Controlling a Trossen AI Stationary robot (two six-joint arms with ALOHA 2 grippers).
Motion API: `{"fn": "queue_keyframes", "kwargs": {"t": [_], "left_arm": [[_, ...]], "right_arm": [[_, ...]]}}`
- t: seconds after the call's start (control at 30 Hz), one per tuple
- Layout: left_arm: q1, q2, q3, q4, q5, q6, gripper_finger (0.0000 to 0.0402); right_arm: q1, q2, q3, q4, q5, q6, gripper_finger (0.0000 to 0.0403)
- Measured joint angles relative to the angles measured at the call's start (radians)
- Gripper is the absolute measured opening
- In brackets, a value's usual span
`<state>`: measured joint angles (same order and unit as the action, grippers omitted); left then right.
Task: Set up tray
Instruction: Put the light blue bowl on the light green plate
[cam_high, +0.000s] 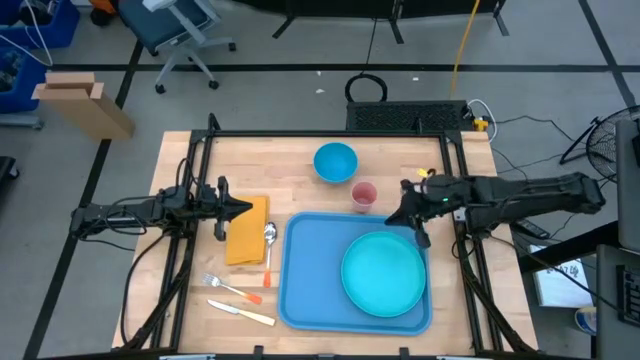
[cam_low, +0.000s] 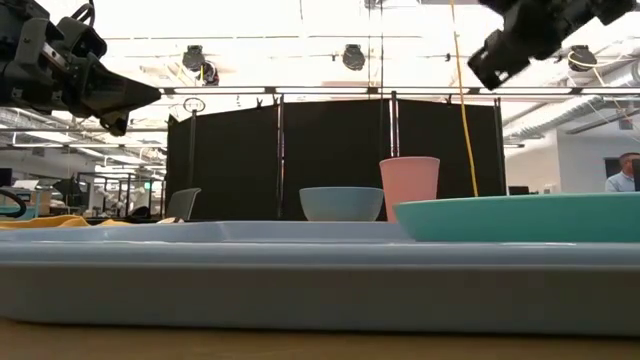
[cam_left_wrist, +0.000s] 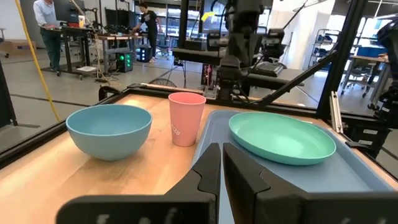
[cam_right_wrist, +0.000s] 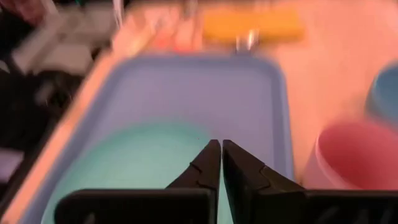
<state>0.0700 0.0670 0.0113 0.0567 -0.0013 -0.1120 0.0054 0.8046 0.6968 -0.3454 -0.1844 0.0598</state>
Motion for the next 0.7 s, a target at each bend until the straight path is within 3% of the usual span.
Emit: {"fn": "queue_keyframes", "kwargs": {"t": [0.23,0.47,0.7], "left_arm": [[0.000,0.000,0.000,0.008,0.000,-0.059,0.0021],[0.000,0.000,0.000,0.017,-0.003,-0.065,0.0021],[0.002,0.006,0.000,0.028,-0.123,-0.212,0.0021]], "right_arm": [[-0.007,-0.142,-0.199,0.335,0.045,-0.033,0.0003],[-0.069,-0.176,-0.353,0.577,0.111,-0.047,0.0001],[-0.104,-0.176,-0.422,0.713,0.108,-0.046,0.0001]]}}
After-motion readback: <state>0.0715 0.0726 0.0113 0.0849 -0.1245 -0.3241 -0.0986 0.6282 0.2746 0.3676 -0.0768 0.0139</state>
